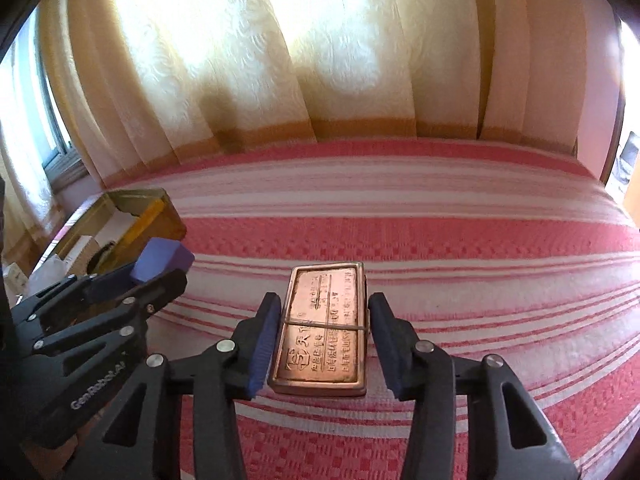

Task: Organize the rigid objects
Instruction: 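Carry the purple cube and copper bar over the gold tray with both tools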

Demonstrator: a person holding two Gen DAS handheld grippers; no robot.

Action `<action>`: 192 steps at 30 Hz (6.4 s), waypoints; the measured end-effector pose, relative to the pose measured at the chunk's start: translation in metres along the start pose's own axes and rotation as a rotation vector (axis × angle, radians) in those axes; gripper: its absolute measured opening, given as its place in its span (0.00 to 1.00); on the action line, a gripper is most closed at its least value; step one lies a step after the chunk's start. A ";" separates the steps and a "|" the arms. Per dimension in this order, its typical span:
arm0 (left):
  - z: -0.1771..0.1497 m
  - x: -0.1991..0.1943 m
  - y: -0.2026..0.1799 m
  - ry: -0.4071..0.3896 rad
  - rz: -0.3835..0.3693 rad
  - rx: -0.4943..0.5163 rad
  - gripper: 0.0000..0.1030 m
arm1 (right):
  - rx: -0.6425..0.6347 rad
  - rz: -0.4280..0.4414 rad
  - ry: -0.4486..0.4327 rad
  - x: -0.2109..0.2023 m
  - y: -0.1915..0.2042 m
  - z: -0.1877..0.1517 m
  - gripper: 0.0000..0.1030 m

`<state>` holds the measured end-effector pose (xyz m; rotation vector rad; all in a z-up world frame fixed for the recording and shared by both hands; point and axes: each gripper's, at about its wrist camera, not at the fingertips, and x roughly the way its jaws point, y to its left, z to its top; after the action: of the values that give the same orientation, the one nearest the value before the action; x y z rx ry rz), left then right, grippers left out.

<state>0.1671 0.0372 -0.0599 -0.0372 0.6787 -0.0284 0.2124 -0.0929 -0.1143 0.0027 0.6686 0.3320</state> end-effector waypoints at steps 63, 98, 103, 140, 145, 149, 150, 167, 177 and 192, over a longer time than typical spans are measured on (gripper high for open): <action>-0.036 -0.073 0.004 -0.202 -0.018 -0.018 0.38 | -0.008 0.051 -0.340 -0.089 0.004 -0.036 0.46; -0.057 -0.108 0.024 -0.274 -0.021 -0.067 0.38 | -0.127 0.045 -0.455 -0.115 0.044 -0.056 0.46; -0.059 -0.112 0.027 -0.285 -0.016 -0.065 0.38 | -0.138 0.072 -0.453 -0.115 0.054 -0.057 0.46; -0.074 -0.131 0.057 -0.310 0.006 -0.110 0.38 | -0.193 0.159 -0.463 -0.116 0.094 -0.065 0.46; -0.076 -0.132 0.063 -0.310 0.002 -0.125 0.38 | -0.199 0.170 -0.462 -0.115 0.099 -0.065 0.46; -0.077 -0.133 0.066 -0.311 0.001 -0.130 0.38 | -0.204 0.180 -0.460 -0.115 0.103 -0.066 0.46; -0.078 -0.133 0.067 -0.312 0.001 -0.131 0.38 | -0.208 0.181 -0.459 -0.114 0.104 -0.066 0.46; -0.083 -0.136 0.081 -0.317 -0.002 -0.156 0.38 | -0.236 0.209 -0.454 -0.113 0.122 -0.069 0.46; -0.086 -0.143 0.095 -0.334 0.039 -0.175 0.38 | -0.254 0.225 -0.450 -0.110 0.131 -0.068 0.46; -0.090 -0.149 0.116 -0.343 0.055 -0.203 0.38 | -0.286 0.261 -0.428 -0.101 0.152 -0.066 0.46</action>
<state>-0.0034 0.1565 -0.0416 -0.2139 0.3373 0.0986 0.0521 0.0140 -0.0880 -0.1093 0.1908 0.6547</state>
